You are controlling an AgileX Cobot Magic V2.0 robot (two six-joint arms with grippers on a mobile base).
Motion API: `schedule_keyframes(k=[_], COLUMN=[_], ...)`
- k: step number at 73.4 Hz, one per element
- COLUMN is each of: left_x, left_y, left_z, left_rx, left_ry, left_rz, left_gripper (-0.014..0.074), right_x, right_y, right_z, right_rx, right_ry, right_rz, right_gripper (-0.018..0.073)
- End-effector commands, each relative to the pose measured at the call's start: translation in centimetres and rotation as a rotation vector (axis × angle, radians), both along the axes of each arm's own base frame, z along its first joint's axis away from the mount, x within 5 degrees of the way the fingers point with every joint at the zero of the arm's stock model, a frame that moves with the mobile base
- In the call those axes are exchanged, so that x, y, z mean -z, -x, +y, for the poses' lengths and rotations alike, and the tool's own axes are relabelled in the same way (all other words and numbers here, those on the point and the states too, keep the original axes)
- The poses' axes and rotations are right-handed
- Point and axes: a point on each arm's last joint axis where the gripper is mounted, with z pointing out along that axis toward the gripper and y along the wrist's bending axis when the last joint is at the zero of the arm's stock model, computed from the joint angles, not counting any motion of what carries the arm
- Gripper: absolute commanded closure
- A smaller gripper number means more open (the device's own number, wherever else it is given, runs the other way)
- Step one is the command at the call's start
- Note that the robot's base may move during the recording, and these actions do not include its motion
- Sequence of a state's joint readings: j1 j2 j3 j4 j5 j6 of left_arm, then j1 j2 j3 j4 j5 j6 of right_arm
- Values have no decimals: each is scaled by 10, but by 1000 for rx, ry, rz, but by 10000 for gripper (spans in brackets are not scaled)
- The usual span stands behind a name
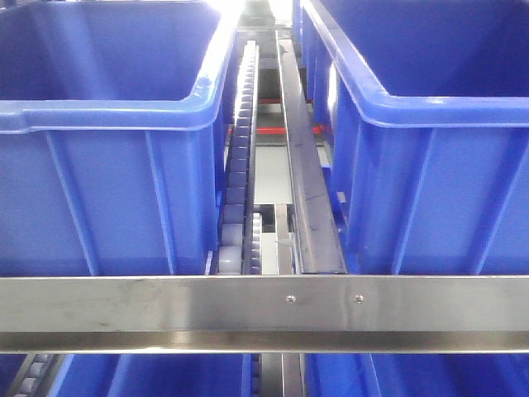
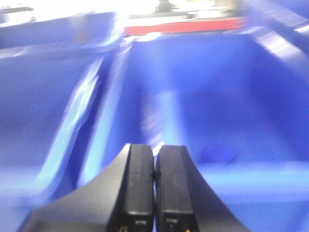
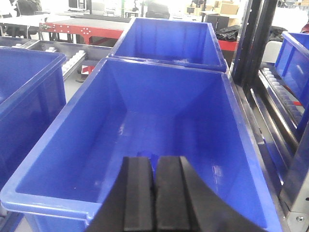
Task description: Pick and sort blue part to right shelf
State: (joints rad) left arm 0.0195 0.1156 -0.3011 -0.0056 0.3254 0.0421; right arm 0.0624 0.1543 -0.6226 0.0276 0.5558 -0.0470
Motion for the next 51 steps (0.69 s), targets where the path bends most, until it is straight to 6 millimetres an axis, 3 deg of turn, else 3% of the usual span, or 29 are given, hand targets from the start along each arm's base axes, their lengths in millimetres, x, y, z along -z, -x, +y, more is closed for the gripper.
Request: schedule_keyframes(k=[1,20,51], left_x=[5,69,71], left_y=[-1,-7,-6], left_z=[1,3,3], left_rx=[-30,-51,-50], left_ry=[27,38,39], left_rz=[-112,-174,-156], left_gripper=[463,463,463], right_x=[-15,-15,-15], right_y=[1,1,1], right_z=[-1,-1,-1], right_rx=[11,11,11], right_ry=[7,7,7], right_rz=[-101,-101,-101], right_gripper=[490,490,490])
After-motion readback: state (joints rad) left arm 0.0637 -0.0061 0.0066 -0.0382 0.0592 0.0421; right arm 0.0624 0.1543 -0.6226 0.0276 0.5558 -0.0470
